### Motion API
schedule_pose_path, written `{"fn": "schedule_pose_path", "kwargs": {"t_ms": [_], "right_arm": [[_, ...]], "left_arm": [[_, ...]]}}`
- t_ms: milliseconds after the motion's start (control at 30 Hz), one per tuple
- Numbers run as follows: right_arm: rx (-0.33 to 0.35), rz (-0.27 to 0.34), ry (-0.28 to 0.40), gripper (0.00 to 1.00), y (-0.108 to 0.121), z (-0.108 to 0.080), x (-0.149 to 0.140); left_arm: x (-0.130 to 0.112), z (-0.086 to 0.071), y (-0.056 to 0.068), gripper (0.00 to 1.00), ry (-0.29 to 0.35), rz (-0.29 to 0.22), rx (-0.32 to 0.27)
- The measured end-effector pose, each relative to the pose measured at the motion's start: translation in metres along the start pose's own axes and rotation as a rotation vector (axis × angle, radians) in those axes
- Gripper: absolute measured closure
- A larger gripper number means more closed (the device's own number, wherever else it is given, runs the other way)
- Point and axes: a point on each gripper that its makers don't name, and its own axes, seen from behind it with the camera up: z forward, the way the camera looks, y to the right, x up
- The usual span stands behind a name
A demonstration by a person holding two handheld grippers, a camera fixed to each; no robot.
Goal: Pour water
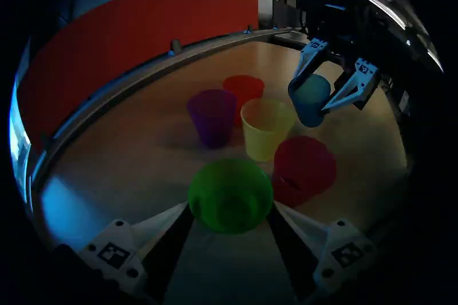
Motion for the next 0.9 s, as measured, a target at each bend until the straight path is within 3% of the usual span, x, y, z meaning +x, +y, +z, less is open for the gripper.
{"fn": "schedule_pose_path", "kwargs": {"t_ms": [467,900], "right_arm": [[-0.002,0.000,-0.021,0.09,-0.002,0.011,-0.017],[-0.014,-0.006,-0.008,0.06,-0.003,0.001,-0.025]], "left_arm": [[-0.013,-0.002,0.005,0.09,-0.021,-0.012,-0.007],[-0.016,-0.016,0.011,0.08,0.004,-0.043,-0.008]]}}
